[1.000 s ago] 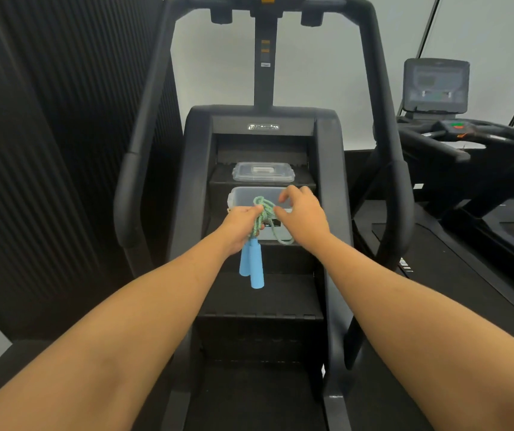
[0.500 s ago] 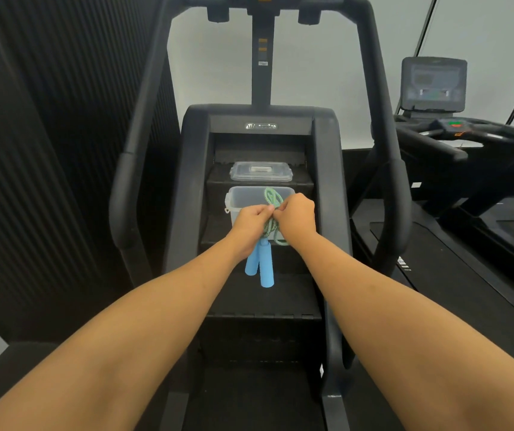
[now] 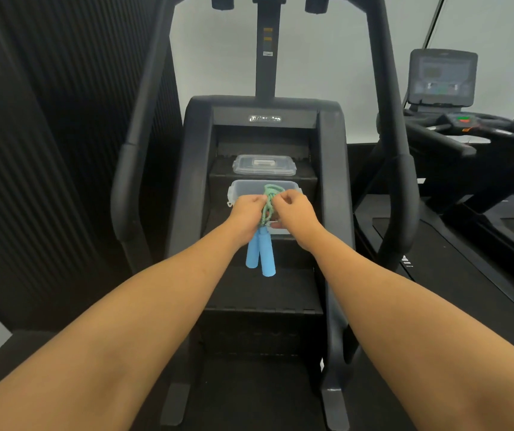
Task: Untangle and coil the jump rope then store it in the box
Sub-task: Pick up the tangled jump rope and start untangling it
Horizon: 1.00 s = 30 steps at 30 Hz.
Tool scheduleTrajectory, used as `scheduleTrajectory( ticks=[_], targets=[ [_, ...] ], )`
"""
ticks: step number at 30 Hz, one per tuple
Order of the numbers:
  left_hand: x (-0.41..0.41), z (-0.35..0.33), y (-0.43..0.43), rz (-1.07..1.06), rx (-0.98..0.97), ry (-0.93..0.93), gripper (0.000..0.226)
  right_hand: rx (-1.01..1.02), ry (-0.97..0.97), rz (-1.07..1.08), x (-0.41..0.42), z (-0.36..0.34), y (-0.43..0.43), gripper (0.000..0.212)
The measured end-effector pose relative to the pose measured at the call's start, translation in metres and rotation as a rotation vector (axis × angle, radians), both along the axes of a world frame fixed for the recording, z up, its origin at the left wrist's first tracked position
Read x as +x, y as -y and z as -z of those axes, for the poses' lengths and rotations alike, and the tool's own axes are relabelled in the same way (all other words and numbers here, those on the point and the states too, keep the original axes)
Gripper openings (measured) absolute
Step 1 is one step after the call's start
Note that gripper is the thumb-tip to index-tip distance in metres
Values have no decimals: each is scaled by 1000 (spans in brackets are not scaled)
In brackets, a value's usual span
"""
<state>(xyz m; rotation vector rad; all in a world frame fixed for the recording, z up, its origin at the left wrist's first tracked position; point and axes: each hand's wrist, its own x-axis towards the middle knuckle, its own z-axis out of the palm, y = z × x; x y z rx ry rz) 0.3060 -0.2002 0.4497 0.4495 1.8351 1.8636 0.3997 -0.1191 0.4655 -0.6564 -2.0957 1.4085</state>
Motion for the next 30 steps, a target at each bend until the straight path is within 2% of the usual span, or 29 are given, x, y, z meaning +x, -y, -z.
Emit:
scheduleTrajectory(
  ticks=[3,5,9,11,15,18,22,25,27,30],
  targets=[
    [3,4,0,44,-7,-70,28,46,42,48,-5,-1,-1,27],
    [3,8,2,66,24,-59,25,63,63,90,-6,-2,-6,22],
    [2,9,7,68,101,85,21,5,70,2,-2,-4,-17,7],
    [4,6,8,65,116,159,21,-108,49,-82,1,-5,-20,10],
    [10,-2,17,280,162,305,31,-222,29,-154,10,-7,-25,16],
    [6,-4,20,402,170,266,36,-283,24,-183,18,-7,-29,10],
    [7,-2,18,442,41,108,24,-275,81,-287,26,-13,-30,10],
    [8,3,15,514,60,120,35,-273,118,-352,31,-21,-28,9],
    [11,5,14,485,56,104,28,-277,135,-381,33,-25,-28,8],
    [14,3,13,363,65,133,32,-362,99,-375,32,-30,-25,10]
  ],
)
